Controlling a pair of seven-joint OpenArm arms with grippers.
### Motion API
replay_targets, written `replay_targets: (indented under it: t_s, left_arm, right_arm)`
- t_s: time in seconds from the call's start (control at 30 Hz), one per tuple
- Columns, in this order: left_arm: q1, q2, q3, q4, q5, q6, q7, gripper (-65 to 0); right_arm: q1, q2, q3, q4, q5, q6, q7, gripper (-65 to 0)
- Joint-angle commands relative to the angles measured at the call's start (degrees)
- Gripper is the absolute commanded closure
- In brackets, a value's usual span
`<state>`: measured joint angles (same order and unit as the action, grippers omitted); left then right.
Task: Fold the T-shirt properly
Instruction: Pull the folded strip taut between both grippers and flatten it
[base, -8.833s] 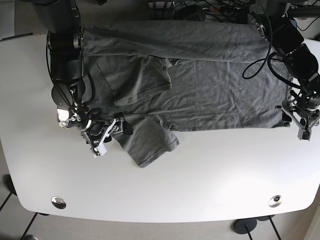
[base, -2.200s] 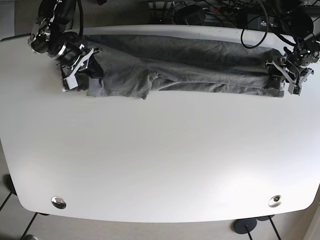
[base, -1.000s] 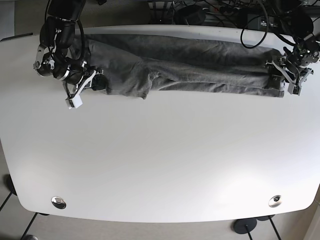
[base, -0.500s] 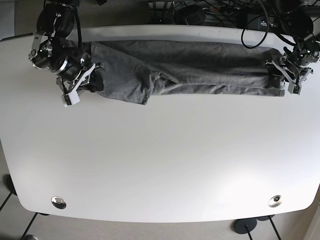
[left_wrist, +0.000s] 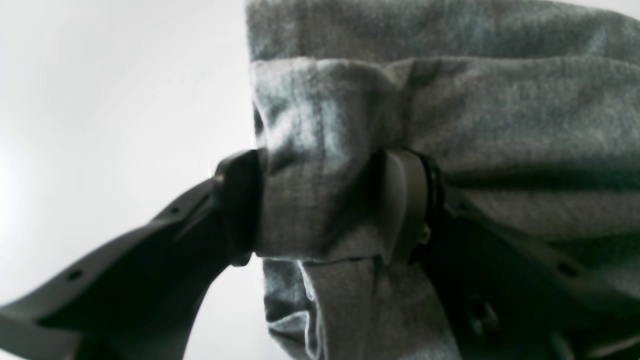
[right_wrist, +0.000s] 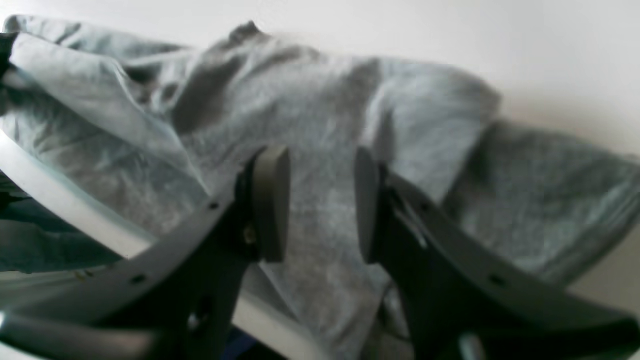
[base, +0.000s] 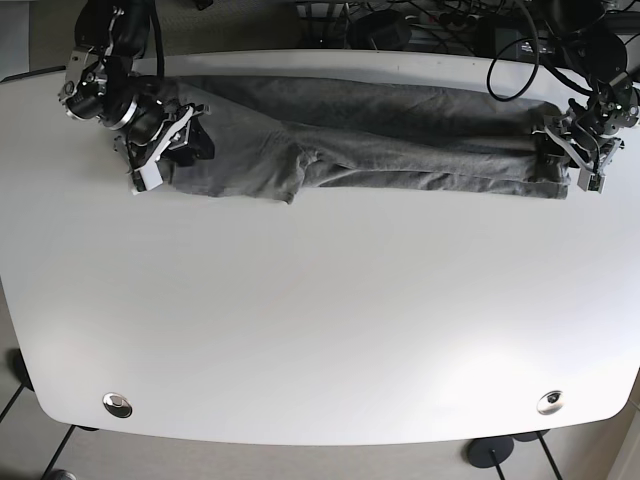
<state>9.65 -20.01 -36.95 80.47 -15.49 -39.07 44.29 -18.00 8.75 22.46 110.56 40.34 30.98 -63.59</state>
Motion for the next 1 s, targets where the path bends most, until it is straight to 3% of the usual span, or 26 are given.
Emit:
replay_targets:
  t_s: [0.03,0.1,0.23,0.5,0.7,0.77,0.87,0.9,1.0]
  left_arm:
    - [-0.1,-1.0,-0.1,0.7,0.8,0.0,0.8,-33.8]
    - [-0.1,-1.0,-0.1,0.6,0.8,0.0,0.8,-33.8]
    - [-0.1,-1.0,-0.1,0.5,0.8,0.0,0.8,-33.8]
    - [0.1,-1.6,-0.1,0.7,0.8,0.0,0.8,-33.8]
    - [0.0,-2.0,-0.1,0.6,0.7,0.0,0.8,-33.8]
    - [0.0,-2.0,-0.1,0.6,0.7,0.0,0.8,-33.8]
    - [0.0,-2.0,-0.1,0.5,0.7,0.0,0.8,-33.8]
    - [0.0,-2.0,-0.1,0.4,0.7,0.0,0.8,-33.8]
    - [0.0,-2.0,-0.1,0.4,0.7,0.0,0.8,-33.8]
  right_arm:
    - [0.0,0.5,1.6,-0.7,0.8,-0.08,1.7,-21.7]
    - [0.5,0.5,2.7,-3.5,0.8,-0.08,2.5,-24.3]
    - [3.7,1.0,3.4,-9.2,0.8,0.01,3.5,-40.1]
    - [8.2,1.0,3.7,-16.8,0.8,0.18,4.4,-40.1]
    - [7.7,0.7,0.9,-15.0,1.2,0.53,4.2,-39.5]
    - [6.8,0.6,-0.1,-13.6,1.2,0.53,4.2,-33.3]
    - [6.5,0.5,-0.3,-13.2,1.2,0.53,4.2,-5.5]
    - [6.5,0.5,-0.3,-13.1,1.2,0.53,4.2,-1.6]
    - [6.3,0.5,0.1,-12.9,1.3,1.77,4.2,-1.4]
